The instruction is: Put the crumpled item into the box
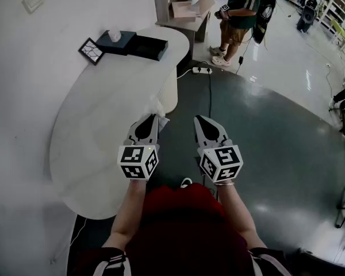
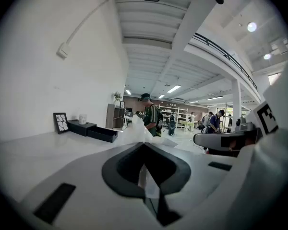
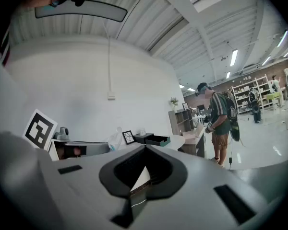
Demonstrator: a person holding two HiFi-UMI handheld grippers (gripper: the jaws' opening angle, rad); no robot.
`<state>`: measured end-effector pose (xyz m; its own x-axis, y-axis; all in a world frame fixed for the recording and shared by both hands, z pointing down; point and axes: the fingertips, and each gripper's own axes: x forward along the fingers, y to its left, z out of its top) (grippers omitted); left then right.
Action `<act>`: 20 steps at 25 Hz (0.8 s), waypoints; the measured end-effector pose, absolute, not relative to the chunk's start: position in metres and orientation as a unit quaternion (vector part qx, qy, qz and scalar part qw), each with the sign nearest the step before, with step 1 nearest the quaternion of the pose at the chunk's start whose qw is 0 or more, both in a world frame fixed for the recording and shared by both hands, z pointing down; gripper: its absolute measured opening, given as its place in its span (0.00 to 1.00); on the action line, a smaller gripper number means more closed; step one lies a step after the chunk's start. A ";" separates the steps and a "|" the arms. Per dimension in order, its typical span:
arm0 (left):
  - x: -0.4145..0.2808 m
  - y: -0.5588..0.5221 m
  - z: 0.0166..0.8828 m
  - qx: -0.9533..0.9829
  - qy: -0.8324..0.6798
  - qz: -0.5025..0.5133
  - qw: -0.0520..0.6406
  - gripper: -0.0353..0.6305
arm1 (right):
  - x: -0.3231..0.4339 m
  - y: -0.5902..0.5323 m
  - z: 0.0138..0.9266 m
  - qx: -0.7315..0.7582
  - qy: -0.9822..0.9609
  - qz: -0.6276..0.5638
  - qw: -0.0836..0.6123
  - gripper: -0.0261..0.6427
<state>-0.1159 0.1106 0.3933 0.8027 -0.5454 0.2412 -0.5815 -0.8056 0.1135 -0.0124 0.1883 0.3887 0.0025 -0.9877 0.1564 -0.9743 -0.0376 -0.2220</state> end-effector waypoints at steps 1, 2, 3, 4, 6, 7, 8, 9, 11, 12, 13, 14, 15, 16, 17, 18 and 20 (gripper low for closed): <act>-0.115 0.109 0.393 0.945 -0.300 0.098 0.091 0.09 | -0.011 0.186 0.390 -0.705 0.696 -0.134 0.026 0.06; -0.113 0.107 0.393 0.944 -0.301 0.097 0.090 0.09 | -0.009 0.185 0.391 -0.704 0.697 -0.133 0.028 0.06; -0.112 0.106 0.393 0.944 -0.302 0.096 0.090 0.09 | -0.008 0.184 0.392 -0.703 0.698 -0.133 0.029 0.06; -0.110 0.106 0.394 0.944 -0.303 0.097 0.089 0.09 | -0.005 0.183 0.394 -0.704 0.697 -0.133 0.031 0.06; -0.107 0.105 0.395 0.943 -0.304 0.100 0.088 0.09 | -0.001 0.185 0.396 -0.706 0.694 -0.135 0.038 0.06; -0.105 0.105 0.396 0.943 -0.305 0.101 0.087 0.09 | 0.002 0.186 0.396 -0.707 0.693 -0.137 0.043 0.06; -0.102 0.106 0.396 0.943 -0.306 0.102 0.086 0.09 | 0.004 0.187 0.397 -0.706 0.692 -0.140 0.046 0.06; -0.100 0.106 0.396 0.942 -0.307 0.102 0.086 0.09 | 0.007 0.189 0.398 -0.705 0.693 -0.143 0.047 0.06; -0.098 0.106 0.398 0.940 -0.313 0.103 0.088 0.09 | 0.009 0.189 0.400 -0.700 0.698 -0.146 0.041 0.06; -0.099 0.106 0.398 0.939 -0.316 0.104 0.088 0.09 | 0.009 0.189 0.402 -0.698 0.700 -0.147 0.037 0.06; -0.100 0.106 0.399 0.938 -0.320 0.104 0.088 0.09 | 0.010 0.187 0.404 -0.696 0.702 -0.148 0.033 0.06; -0.101 0.106 0.399 0.936 -0.324 0.105 0.088 0.09 | 0.010 0.186 0.405 -0.694 0.704 -0.149 0.032 0.06; -0.103 0.106 0.400 0.935 -0.328 0.105 0.089 0.09 | 0.010 0.185 0.405 -0.692 0.705 -0.151 0.031 0.06; -0.104 0.106 0.400 0.933 -0.332 0.106 0.089 0.09 | 0.010 0.184 0.406 -0.689 0.708 -0.153 0.030 0.06; -0.106 0.105 0.400 0.932 -0.336 0.107 0.089 0.09 | 0.009 0.182 0.406 -0.686 0.710 -0.155 0.030 0.06; -0.107 0.103 0.400 0.930 -0.340 0.109 0.088 0.09 | 0.008 0.181 0.406 -0.683 0.713 -0.156 0.029 0.06; -0.110 0.098 0.398 0.927 -0.348 0.111 0.087 0.09 | 0.006 0.178 0.405 -0.680 0.716 -0.156 0.030 0.06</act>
<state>-0.1095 0.0976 0.3979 0.7334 -0.6255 0.2662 -0.6642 -0.7427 0.0847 0.0063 0.1783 0.4048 -0.0728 -0.9829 0.1694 -0.9644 0.0261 -0.2630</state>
